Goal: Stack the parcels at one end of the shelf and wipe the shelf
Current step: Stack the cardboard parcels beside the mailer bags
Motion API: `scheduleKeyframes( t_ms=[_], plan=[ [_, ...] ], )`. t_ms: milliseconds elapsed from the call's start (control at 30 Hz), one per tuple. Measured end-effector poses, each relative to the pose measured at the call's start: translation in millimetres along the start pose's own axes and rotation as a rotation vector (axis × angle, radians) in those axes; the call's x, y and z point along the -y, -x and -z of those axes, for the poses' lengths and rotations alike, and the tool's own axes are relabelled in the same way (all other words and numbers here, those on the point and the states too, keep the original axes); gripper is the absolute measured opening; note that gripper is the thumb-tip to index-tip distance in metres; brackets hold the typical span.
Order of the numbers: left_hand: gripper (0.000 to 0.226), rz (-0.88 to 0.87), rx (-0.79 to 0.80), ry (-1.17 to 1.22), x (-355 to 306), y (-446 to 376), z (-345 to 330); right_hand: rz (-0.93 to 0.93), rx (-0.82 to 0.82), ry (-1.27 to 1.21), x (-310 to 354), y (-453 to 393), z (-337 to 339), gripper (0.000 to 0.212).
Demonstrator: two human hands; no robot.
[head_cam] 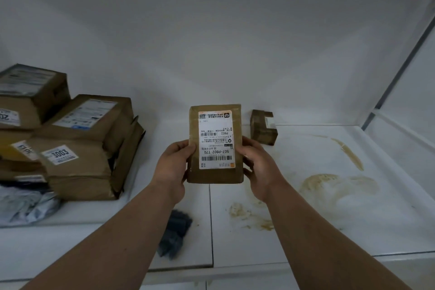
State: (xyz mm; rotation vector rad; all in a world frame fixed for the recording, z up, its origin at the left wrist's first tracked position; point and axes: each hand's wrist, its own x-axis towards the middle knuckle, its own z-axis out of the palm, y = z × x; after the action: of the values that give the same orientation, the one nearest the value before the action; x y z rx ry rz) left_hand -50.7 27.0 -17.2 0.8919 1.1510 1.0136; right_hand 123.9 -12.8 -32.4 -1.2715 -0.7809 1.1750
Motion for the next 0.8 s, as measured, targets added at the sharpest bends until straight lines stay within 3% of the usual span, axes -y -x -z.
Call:
scheduleKeyframes(
  t_ms=[167,300,467,633,800],
  plan=[
    [0.016,-0.030,0.018,0.041,-8.6,4.0,19.4,-0.079,0.040,-0.094,1.6,9.3,-22.7,0.038],
    [0.015,-0.049,0.062,0.103,-22.9,4.2,27.4,-0.296,-0.023,-0.281,0.3,12.6,-29.5,0.037],
    [0.023,-0.063,0.092,0.192,-31.0,9.2,35.8,-0.479,0.073,-0.414,-5.5,20.3,-37.0,0.057],
    [0.021,-0.067,0.111,0.176,-31.0,12.2,46.0,-0.494,0.105,-0.424,-3.5,26.9,-47.3,0.067],
    [0.007,-0.063,0.122,0.178,-32.3,18.3,52.1,-0.429,0.070,-0.451,-6.0,26.3,-52.8,0.058]
  ],
)
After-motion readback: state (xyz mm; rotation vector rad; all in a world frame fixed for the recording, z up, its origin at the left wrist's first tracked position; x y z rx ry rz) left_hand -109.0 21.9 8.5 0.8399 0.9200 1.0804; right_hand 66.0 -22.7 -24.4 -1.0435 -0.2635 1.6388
